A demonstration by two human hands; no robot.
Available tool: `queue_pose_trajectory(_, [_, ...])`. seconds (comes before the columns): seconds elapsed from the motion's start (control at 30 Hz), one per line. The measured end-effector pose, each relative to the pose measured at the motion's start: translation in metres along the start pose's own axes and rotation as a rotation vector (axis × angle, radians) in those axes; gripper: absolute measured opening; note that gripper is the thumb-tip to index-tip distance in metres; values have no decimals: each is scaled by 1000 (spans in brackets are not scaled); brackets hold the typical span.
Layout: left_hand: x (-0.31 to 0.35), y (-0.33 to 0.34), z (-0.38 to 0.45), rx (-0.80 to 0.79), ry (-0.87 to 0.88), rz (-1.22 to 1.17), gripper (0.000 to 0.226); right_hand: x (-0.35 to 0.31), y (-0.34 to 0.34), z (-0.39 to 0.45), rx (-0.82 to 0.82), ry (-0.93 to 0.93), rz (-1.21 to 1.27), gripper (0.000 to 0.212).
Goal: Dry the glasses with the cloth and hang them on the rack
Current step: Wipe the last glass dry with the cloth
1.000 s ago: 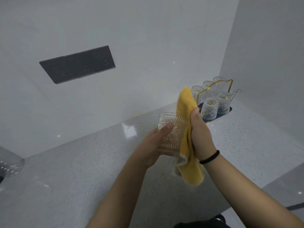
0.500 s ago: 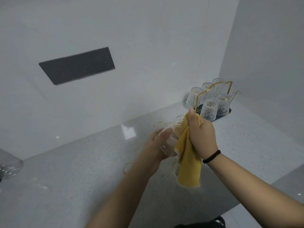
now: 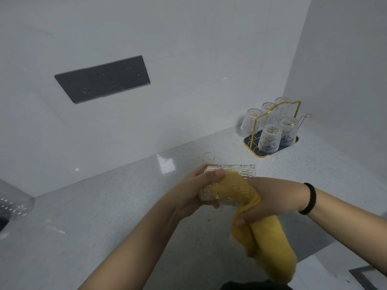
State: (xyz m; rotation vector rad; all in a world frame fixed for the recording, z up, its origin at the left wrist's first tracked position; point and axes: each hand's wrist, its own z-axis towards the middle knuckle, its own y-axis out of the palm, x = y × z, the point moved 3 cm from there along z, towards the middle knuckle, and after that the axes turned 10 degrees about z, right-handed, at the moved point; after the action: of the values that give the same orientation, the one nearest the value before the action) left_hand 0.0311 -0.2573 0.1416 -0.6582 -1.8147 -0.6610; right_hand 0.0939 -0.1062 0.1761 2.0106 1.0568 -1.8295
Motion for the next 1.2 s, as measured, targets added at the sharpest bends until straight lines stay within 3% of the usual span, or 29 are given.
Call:
queue_pose_trajectory(0.03, [1,0,0,-20,-21,7,68,0,2,-1,43,-34,-44,43])
queue_pose_trajectory(0.2, [1,3,2,-68,-186,-47,33,10,2,3,159,-159,-261,33])
queue_pose_trajectory(0.27, [0,4,4,-58,-188,-17,40,12,-5,1,198,-116,-135,24])
queue_pose_trajectory(0.33, [1,1,7,-25,-78,71,58,14,-16,0,259,-86,95,26])
queue_pose_trajectory(0.43, [-2,-2,8,55,167,299,74,20,-25,0,264,-50,622,54])
queue_pose_trajectory(0.53, [-11,-2,10,104,221,270,71,19,-26,1,212,-36,751,60])
queue_pose_trajectory(0.57, [-12,0,11,67,186,193,75,13,-26,0,220,-35,662,54])
queue_pose_trajectory(0.7, [-10,2,8,-51,-86,-145,96,-4,-17,-3,236,0,-177,30])
queue_pose_trajectory(0.77, [-7,2,4,-116,-157,-124,99,-7,-13,-5,214,-19,-231,30])
queue_pose_trajectory(0.87, [-5,2,4,-137,-101,-35,92,-1,-20,-7,258,-30,-40,28])
queue_pose_trajectory(0.93, [-5,-1,4,-16,36,104,75,7,-25,-4,301,-61,307,32])
queue_pose_trajectory(1.03, [-9,0,5,113,189,220,65,14,-22,1,249,-46,801,56])
queue_pose_trajectory(1.1, [-11,-2,6,93,167,139,69,8,-21,5,147,-50,870,69])
queue_pose_trajectory(1.2, [-10,-5,9,24,97,90,86,2,-22,3,-47,-65,826,64])
